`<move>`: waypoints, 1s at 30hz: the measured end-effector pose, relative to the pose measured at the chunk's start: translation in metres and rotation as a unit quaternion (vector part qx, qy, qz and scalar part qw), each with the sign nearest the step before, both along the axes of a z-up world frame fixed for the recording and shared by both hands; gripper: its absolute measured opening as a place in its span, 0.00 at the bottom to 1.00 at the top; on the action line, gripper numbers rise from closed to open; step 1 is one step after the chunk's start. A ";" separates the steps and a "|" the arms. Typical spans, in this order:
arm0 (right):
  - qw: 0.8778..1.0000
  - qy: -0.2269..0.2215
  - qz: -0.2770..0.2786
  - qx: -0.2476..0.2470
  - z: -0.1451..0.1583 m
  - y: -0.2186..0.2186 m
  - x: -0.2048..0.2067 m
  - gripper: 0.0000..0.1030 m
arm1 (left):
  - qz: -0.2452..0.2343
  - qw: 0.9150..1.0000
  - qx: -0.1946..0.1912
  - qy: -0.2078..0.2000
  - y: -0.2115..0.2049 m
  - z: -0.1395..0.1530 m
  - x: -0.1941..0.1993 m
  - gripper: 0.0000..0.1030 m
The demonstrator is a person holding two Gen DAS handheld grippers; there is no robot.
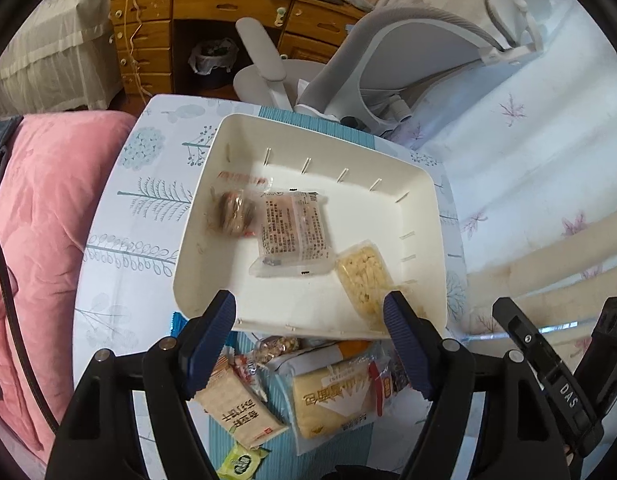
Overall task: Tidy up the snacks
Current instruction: 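Carry both bags over the white tray and open both tools to drop them, then move left tool toward the green packet while right tool approaches the white printed pouch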
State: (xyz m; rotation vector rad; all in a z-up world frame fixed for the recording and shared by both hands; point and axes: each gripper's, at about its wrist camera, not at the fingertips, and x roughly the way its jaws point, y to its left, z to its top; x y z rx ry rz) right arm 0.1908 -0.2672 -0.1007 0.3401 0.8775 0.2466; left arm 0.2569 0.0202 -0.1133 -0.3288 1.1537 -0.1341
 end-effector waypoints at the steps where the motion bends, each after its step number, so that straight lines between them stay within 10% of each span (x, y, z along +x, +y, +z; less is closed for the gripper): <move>1: 1.000 -0.002 -0.006 0.000 0.002 -0.001 -0.005 0.57 | -0.006 1.000 0.001 -0.003 0.001 0.002 -0.004 0.73; 30: 0.985 0.017 -0.167 -0.032 -0.012 0.026 -0.160 0.69 | -0.052 0.998 -0.005 0.031 0.078 -0.026 -0.141 0.76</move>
